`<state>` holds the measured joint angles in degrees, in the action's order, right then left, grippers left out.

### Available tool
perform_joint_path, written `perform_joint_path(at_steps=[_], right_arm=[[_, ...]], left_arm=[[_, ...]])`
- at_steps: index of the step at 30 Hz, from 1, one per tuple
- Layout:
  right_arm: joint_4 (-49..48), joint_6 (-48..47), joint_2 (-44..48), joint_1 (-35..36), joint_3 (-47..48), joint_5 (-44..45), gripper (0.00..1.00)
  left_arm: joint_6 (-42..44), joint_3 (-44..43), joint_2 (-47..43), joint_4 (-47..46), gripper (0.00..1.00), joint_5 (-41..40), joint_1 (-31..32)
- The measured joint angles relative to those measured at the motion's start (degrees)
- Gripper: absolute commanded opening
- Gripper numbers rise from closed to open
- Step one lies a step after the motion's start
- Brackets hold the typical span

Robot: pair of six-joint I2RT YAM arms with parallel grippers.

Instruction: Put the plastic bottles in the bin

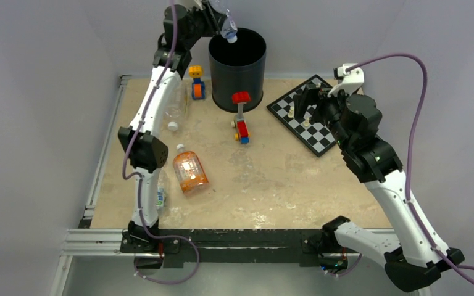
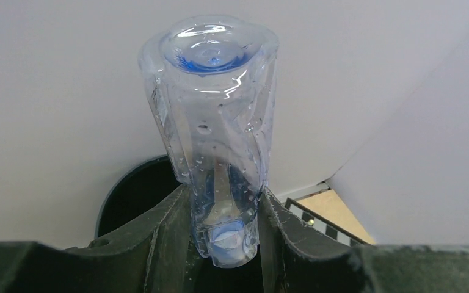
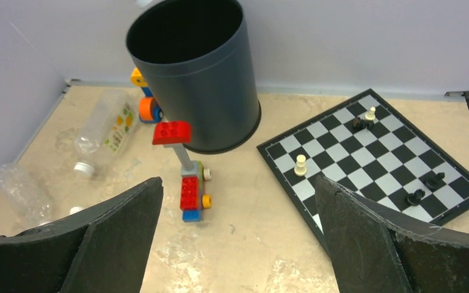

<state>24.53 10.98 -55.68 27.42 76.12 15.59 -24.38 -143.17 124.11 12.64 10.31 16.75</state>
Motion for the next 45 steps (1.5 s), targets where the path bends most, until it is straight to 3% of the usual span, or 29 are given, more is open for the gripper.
perform_joint_path(at_steps=[1,3,4,8,12,19,23,27,30,36,41,45], right_arm=[[0.1,0.0,-0.7,0.0,0.0,0.0,0.99],[0.4,-0.1,-1.8,0.0,0.0,0.0,0.99],[0.4,-0.1,-2.3,0.0,0.0,0.0,0.99],[0.4,-0.1,-3.7,0.0,0.0,0.0,0.99],[0.3,0.0,-4.3,0.0,0.0,-0.1,0.98],[-1.6,1.7,-4.7,0.0,-0.8,-1.2,0.98],[-3.2,3.2,-4.2,0.0,-3.0,-3.3,0.97],[-3.5,4.5,-3.4,0.0,-5.0,-5.4,0.97],[-3.9,5.6,-2.6,0.0,-6.2,-6.9,0.96],[-4.4,7.2,-0.3,0.1,-8.1,-9.5,0.96],[-4.4,7.5,2.7,0.2,-10.1,-9.6,0.96],[-4.2,7.4,4.0,0.2,-10.6,-9.6,0.96]], left_arm=[[0.0,-1.1,2.6,-1.3,0.41,-0.7,0.3],[0.0,-1.3,6.4,-4.2,0.93,-2.6,0.9],[0.2,-1.1,7.8,-5.2,1.0,-3.4,1.1],[-0.1,0.3,11.2,-5.3,1.0,-6.4,1.6],[0.5,6.8,7.1,-3.5,1.0,-7.1,1.8],[1.5,27.5,-20.2,9.7,1.0,-9.6,2.7],[0.5,42.5,-42.0,15.5,1.0,-18.1,3.0],[-3.3,56.6,-56.9,24.2,1.0,-21.6,-1.7],[-6.0,60.4,-57.0,33.7,1.0,-24.8,-8.4],[-7.8,72.1,-47.9,43.7,1.0,-26.8,-12.8],[-7.9,79.1,-44.4,46.6,1.0,-25.5,-15.6],[-9.1,79.9,-42.7,45.3,0.95,-23.9,-18.0]])
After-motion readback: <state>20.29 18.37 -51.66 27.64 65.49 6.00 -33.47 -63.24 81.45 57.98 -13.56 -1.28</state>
